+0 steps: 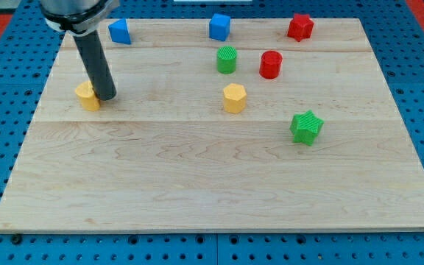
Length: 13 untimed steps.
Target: Push the green circle above the green star
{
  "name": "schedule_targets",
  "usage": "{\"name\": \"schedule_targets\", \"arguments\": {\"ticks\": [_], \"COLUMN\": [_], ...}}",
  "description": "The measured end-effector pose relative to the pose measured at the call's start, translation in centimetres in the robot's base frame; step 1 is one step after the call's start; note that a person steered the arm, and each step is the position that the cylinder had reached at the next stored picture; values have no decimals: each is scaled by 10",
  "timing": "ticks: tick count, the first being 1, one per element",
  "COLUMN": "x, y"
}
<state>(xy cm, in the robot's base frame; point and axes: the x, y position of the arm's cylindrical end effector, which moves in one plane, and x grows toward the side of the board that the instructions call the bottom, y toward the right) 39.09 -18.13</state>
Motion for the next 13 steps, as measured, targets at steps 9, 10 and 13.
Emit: {"name": "schedule_targets", "arguments": {"ticks": [9, 10, 13], "x": [-90, -94, -81], "y": [139, 187, 264]}}
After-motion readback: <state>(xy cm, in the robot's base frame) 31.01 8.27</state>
